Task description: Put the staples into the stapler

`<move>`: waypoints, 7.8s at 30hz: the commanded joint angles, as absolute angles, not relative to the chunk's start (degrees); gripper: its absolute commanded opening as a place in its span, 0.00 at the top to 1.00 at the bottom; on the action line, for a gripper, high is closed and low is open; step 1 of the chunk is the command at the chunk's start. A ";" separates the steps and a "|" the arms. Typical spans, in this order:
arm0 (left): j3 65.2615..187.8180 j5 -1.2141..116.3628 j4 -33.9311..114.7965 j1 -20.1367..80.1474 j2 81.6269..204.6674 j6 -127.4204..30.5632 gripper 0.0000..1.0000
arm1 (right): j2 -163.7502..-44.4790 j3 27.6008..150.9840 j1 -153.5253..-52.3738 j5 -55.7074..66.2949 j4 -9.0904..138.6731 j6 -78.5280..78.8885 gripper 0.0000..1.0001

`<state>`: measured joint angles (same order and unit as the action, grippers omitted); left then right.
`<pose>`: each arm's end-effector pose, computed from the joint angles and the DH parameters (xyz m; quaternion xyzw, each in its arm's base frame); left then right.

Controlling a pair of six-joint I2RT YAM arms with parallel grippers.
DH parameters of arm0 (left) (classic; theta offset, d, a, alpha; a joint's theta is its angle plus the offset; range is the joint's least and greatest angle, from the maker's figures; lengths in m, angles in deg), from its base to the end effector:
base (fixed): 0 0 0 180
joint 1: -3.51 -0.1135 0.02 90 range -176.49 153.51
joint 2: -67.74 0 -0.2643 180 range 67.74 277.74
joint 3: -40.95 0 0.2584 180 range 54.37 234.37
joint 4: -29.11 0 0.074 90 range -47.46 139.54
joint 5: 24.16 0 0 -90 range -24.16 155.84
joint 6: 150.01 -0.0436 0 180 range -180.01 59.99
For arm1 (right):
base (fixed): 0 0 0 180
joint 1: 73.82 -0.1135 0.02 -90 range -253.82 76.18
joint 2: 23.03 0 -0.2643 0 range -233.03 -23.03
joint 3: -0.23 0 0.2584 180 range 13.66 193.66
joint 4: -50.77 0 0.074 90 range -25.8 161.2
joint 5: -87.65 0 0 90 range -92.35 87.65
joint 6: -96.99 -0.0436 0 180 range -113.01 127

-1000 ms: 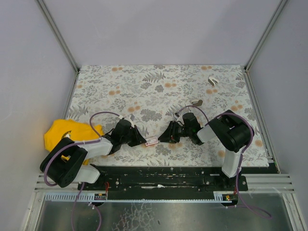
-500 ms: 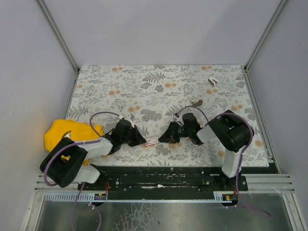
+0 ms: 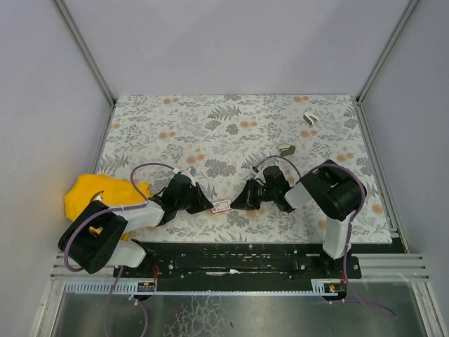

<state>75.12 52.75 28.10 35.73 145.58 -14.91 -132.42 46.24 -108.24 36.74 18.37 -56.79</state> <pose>0.1951 -0.1347 0.1145 -0.0566 0.9093 -0.3307 0.2462 0.2451 0.2013 0.0763 0.0484 0.8351 0.5415 0.0839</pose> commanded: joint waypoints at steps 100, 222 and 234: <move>86.19 78.99 21.96 65.79 161.57 -59.93 0.63 | -119.10 60.24 -94.47 29.83 68.00 -20.08 1.00; 101.20 77.18 64.15 16.78 122.05 -40.47 0.00 | -171.17 146.06 -72.77 -7.90 91.80 -2.70 0.63; 101.21 76.86 64.16 15.69 121.91 -40.41 0.00 | -170.71 145.57 -72.81 -4.17 90.63 -0.20 0.95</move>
<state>101.40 76.78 65.78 16.43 122.02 -40.52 -171.34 145.07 -72.74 -6.71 92.27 -1.93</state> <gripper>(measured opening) 0.997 0.134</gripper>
